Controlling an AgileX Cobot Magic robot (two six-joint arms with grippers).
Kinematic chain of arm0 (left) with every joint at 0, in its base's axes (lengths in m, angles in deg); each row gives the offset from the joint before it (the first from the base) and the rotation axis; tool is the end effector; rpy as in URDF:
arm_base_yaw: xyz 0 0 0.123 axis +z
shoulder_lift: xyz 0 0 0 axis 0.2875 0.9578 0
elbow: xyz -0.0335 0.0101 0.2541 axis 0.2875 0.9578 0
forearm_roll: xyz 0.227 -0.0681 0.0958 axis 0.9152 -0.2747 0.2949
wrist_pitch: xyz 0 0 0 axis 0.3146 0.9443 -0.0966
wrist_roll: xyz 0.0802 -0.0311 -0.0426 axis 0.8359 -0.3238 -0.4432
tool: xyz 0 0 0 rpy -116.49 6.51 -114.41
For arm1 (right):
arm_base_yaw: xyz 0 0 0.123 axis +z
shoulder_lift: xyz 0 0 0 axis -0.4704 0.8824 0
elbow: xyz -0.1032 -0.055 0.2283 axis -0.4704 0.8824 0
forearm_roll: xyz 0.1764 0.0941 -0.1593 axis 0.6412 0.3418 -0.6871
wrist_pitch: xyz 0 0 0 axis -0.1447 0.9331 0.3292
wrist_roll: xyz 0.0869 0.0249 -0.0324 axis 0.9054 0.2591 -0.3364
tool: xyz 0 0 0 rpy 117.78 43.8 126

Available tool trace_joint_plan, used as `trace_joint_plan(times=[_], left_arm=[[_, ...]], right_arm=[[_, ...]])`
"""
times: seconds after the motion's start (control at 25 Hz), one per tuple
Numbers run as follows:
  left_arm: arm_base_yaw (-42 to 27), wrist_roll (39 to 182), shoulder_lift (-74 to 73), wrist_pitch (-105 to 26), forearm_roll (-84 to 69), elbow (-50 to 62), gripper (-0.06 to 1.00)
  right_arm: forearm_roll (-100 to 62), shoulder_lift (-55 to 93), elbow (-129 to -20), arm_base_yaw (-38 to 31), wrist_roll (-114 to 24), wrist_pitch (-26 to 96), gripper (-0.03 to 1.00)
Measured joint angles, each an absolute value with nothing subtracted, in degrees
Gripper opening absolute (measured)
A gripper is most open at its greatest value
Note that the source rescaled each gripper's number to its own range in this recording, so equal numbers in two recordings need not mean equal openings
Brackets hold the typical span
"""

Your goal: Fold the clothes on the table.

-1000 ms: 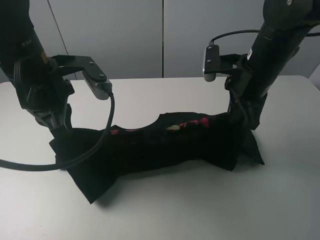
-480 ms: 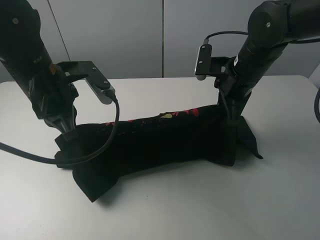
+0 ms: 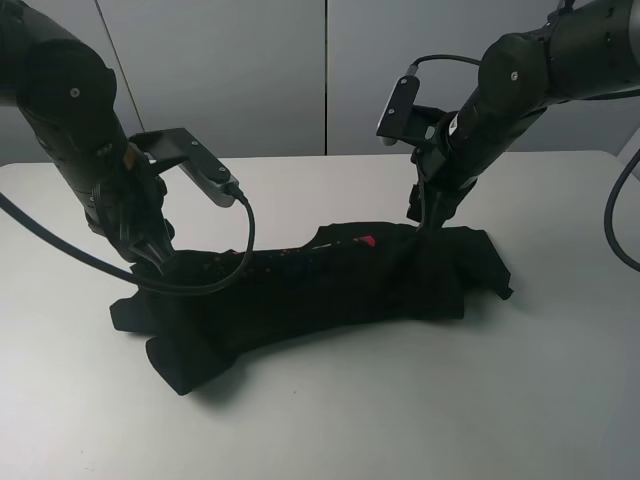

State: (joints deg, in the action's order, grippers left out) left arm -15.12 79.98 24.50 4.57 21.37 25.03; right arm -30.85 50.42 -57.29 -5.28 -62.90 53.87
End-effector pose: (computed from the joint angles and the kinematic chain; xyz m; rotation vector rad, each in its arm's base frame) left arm 0.2797 -0.1509 0.1581 1.1109 2.7010 0.2502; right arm 0.3333 0.1367 0.1377 -1.4835 2.2634 -0.1559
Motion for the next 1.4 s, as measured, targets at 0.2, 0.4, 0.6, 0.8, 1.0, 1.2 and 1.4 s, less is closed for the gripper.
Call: trace_joint_plan(times=[0.2,0.4,0.6,0.8,1.0,1.2,1.4], left_arm=[[-15.12,68.44,24.50,5.37,26.77,25.03,0.98],[-15.12,60.12,24.50,8.96,25.25,25.03,1.00],[-13.13,58.80,25.52,10.45,18.15,25.03,1.00],[-7.51,58.70,30.18,11.10,11.93,25.03,1.00],[-6.84,58.70,31.53,7.26,5.80,25.03,1.00],[-6.84,56.38,33.03,4.14,4.23,25.89,1.00],[-6.84,54.63,37.16,4.14,3.91,26.03,1.00]], right_arm=[[-30.85,50.42,-57.29,-5.28,-51.67,51.87,0.97],[-30.85,50.42,-57.29,-5.41,-33.38,55.39,1.00],[-29.99,50.42,-57.29,-8.66,-22.67,63.60,1.00],[-26.94,50.42,-58.22,-9.77,-24.48,70.55,1.00],[-26.16,50.42,-59.34,-9.77,-26.13,71.03,1.00],[-26.16,50.55,-59.57,-9.77,-27.42,71.86,1.00],[-26.16,53.02,-59.60,-9.77,-27.82,71.95,1.00]])
